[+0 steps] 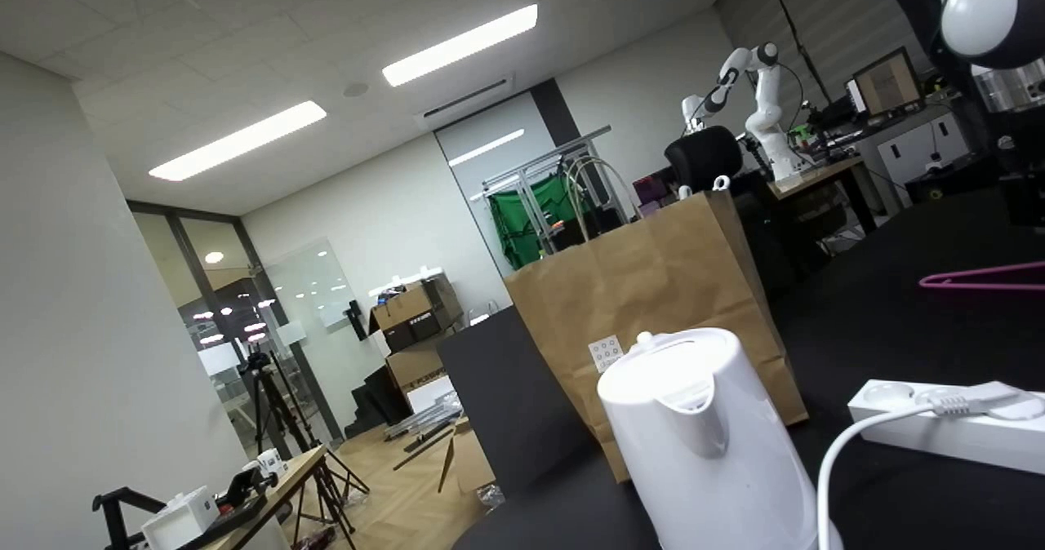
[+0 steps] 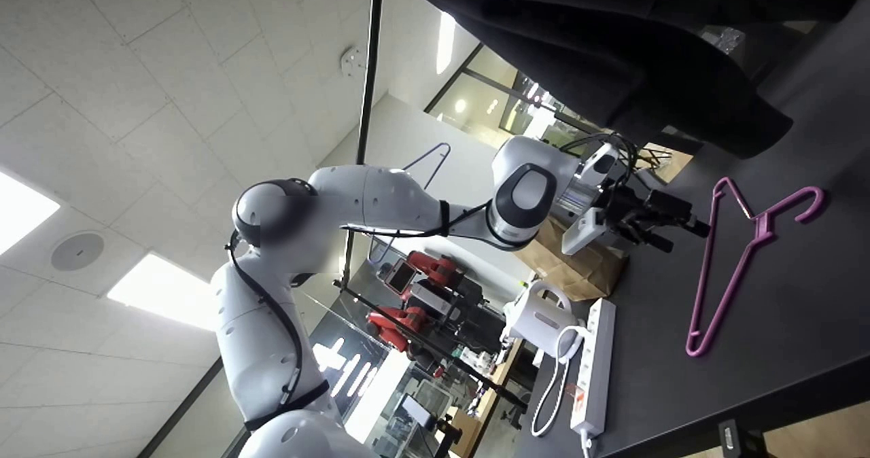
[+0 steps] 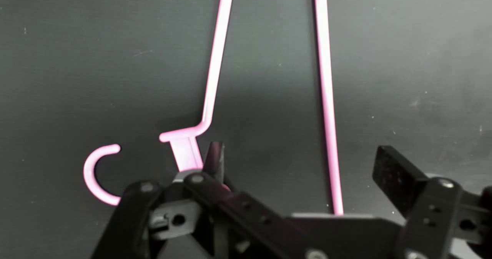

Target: Hang the pink coat hanger on the rod

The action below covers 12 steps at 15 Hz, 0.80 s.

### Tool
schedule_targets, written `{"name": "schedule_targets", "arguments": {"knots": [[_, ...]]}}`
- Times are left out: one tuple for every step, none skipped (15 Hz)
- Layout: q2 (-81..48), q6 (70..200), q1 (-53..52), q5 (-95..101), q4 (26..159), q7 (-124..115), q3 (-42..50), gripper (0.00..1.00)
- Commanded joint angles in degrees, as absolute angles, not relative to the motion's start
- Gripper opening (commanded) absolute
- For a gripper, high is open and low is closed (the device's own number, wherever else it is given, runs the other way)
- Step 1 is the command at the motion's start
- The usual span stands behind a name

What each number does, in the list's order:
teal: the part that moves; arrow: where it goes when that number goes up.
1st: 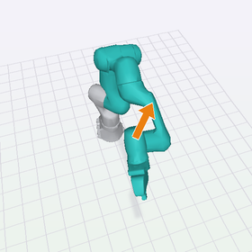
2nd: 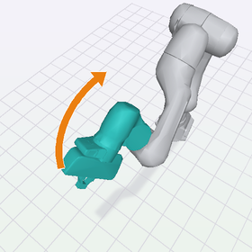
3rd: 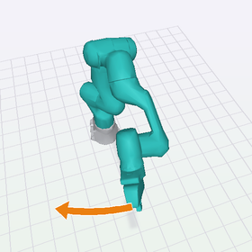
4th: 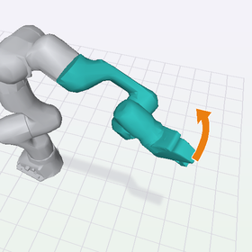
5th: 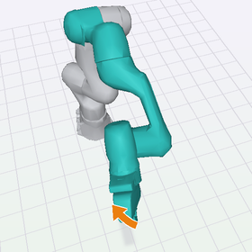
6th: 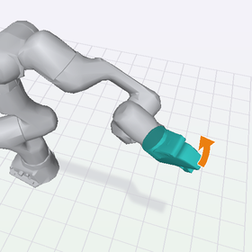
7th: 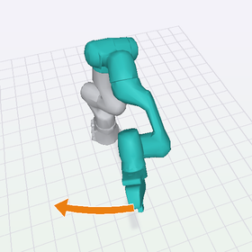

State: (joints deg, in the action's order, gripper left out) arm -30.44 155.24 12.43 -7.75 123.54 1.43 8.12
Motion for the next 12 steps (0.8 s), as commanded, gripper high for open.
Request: {"name": "schedule_targets", "arguments": {"knots": [[-30.56,154.96,12.82,-7.25,123.35,1.06,7.78,1.00],[-30.61,154.65,12.83,-7.25,123.15,1.07,7.78,1.00],[-30.61,154.38,12.83,-7.25,122.96,1.07,7.79,1.00],[-30.61,154.31,12.83,-7.25,122.86,1.07,7.79,1.00],[-30.76,155.16,12.46,-6.75,123.35,1.50,7.69,1.00],[-31.11,155.70,11.85,-6.02,123.69,1.50,7.91,1.00],[-31.48,155.96,11.49,-5.63,123.79,1.37,7.97,1.00],[-32.08,156.46,11.00,-5.05,123.80,1.00,8.16,1.00],[-32.66,156.70,10.77,-4.89,123.68,0.74,8.11,1.00],[-33.27,157.00,10.75,-4.98,123.51,0.78,7.88,1.00],[-34.09,156.34,10.35,-4.78,123.01,0.25,8.08,1.00],[-32.41,153.76,11.92,-5.90,122.68,0.78,7.79,1.00]]}}
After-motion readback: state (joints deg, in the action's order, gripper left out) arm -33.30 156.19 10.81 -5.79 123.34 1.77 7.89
